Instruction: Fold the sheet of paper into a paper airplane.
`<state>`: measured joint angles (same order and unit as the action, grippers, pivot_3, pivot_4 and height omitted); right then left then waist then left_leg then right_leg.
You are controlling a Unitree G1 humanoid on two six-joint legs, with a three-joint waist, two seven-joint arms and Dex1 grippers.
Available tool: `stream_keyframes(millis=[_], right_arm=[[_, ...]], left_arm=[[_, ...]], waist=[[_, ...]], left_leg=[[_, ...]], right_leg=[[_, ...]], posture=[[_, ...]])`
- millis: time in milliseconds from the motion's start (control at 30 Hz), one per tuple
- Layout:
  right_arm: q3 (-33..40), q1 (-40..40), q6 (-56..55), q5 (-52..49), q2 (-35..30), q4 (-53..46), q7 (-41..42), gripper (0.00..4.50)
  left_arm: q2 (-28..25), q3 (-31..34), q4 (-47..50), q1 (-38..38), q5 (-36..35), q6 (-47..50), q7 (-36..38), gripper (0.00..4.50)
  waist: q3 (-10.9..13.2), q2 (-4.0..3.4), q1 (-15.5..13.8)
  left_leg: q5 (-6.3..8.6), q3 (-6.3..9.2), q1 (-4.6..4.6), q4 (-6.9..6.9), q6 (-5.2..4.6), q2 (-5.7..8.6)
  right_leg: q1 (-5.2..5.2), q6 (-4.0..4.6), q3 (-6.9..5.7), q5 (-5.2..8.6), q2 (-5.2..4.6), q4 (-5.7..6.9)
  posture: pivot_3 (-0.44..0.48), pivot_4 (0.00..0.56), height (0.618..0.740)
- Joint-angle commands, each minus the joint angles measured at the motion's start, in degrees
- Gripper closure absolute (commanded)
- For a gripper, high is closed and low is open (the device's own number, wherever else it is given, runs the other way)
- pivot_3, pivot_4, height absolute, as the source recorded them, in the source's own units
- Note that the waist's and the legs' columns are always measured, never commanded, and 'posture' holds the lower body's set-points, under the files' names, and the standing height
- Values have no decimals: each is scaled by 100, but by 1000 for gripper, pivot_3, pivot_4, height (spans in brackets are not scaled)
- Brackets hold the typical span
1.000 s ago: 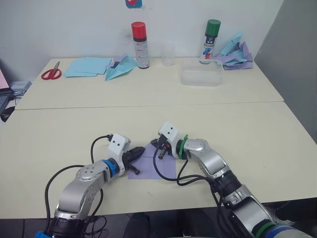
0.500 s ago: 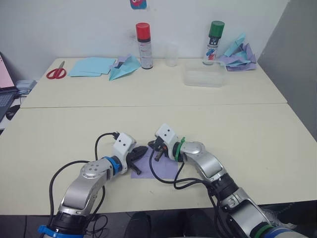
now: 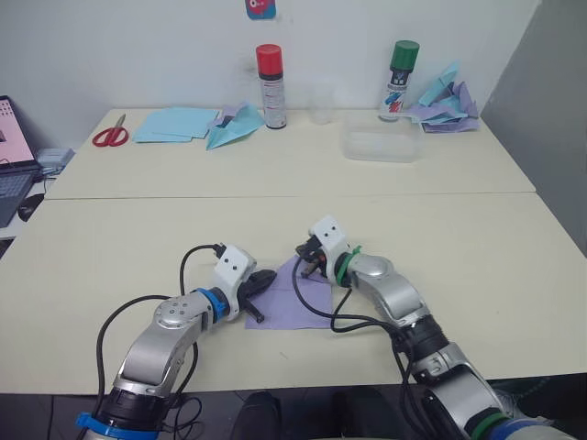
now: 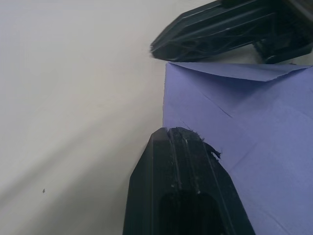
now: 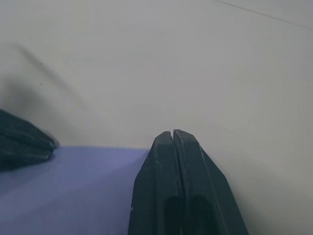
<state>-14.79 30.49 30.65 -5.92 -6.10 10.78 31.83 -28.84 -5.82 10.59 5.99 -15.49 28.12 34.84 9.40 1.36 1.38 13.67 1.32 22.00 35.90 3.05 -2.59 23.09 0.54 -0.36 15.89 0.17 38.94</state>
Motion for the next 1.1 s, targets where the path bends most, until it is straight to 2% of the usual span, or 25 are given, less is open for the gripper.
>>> stream_keyframes(millis=[33, 133, 167, 233, 300, 400, 467, 533, 700, 800, 900, 967, 1100], right_arm=[[368, 126, 758, -574, -482, -1099, 551, 4500], [560, 84, 1361, -863, -913, -1477, 741, 4500], [594, 35, 1607, -1013, -1072, -1607, 887, 4315], [571, -77, 1906, -1132, -1353, -1764, 1022, 3892], [584, -208, 2362, -1258, -1583, -1831, 1044, 3227], [1307, -267, 3930, -1920, -1390, -1793, 806, 2217], [2403, -79, 5534, -2221, -789, -1624, 539, 2217], [2956, -3, 6142, -2453, -459, -1479, 257, 2217], [2826, -237, 6185, -2789, -465, -1672, -176, 2217], [2754, -300, 6184, -2882, -655, -1882, -174, 2790], [2886, -302, 6185, -3148, -656, -1718, -256, 3914], [3019, -314, 6185, -3324, -491, -1553, -485, 4476], [3391, -293, 6185, -3707, -74, -1224, -1058, 4476]], left_arm=[[48, -228, -350, -58, 168, 107, 61, 4438], [80, -244, -399, -24, 191, 81, 87, 4438], [95, -258, -411, -19, 200, 68, 92, 4482], [122, -284, -427, -11, 216, 45, 100, 4500], [150, -307, -435, -3, 227, 26, 106, 4500], [185, -339, -452, 21, 253, 7, 110, 4500], [202, -350, -453, 24, 267, -1, 115, 4500], [216, -349, -450, 18, 288, -3, 122, 4500], [232, -346, -443, 7, 324, -15, 144, 4500], [216, -321, -420, -9, 326, -15, 143, 4500], [206, -309, -407, -35, 329, -25, 136, 4500], [209, -303, -403, -51, 332, -33, 126, 4500], [233, -307, -406, -45, 348, -39, 112, 4500]], waist=[[4, -6, -3], [4, -6, -6], [4, -6, -7], [4, -7, -11], [5, -7, -16], [5, -8, -20], [3, -8, -19], [3, -9, -30], [1, -14, -42], [0, -16, -42], [0, -16, -38], [-4, -12, -34], [-15, -10, -26]], left_leg=[[0, 1, 4, 2, 0, 0], [0, 3, 4, 3, 0, 3], [0, 5, 3, 3, 0, 3], [0, 8, 2, 2, 0, 2], [0, 8, 3, 2, 0, 2], [0, 4, 5, 3, 0, 4], [0, 2, 3, 3, 0, 4], [0, 7, 3, 3, 0, -1], [0, 2, 7, 2, 0, 4], [0, 3, 9, 2, 0, 6], [0, 2, 11, 2, 0, 6], [0, 2, 11, 2, 0, 5], [0, 6, 6, 2, 0, -3]], right_leg=[[2, -1, -1, 0, -2, 0], [1, -2, -6, 0, -2, -2], [1, -2, -7, 0, -2, -2], [0, -2, -10, 0, -2, -2], [0, -2, -10, 0, -2, -2], [0, -2, -6, 0, -2, -3], [-2, -4, -3, -1, -2, -2], [-2, -4, -8, -2, -1, 0], [0, -3, -4, -1, 0, -6], [0, -6, -5, 1, 0, -10], [2, -6, -5, 0, 0, -10], [3, -6, -4, 0, 3, -10], [0, -6, -6, 0, 12, -7]], posture=[[0, 150, 740], [0, 150, 740], [0, 150, 740], [0, 150, 740], [0, 150, 740], [0, 150, 740], [0, 150, 740], [0, 150, 740], [0, 150, 740], [0, 150, 740], [0, 150, 740], [0, 150, 740], [0, 150, 740]])
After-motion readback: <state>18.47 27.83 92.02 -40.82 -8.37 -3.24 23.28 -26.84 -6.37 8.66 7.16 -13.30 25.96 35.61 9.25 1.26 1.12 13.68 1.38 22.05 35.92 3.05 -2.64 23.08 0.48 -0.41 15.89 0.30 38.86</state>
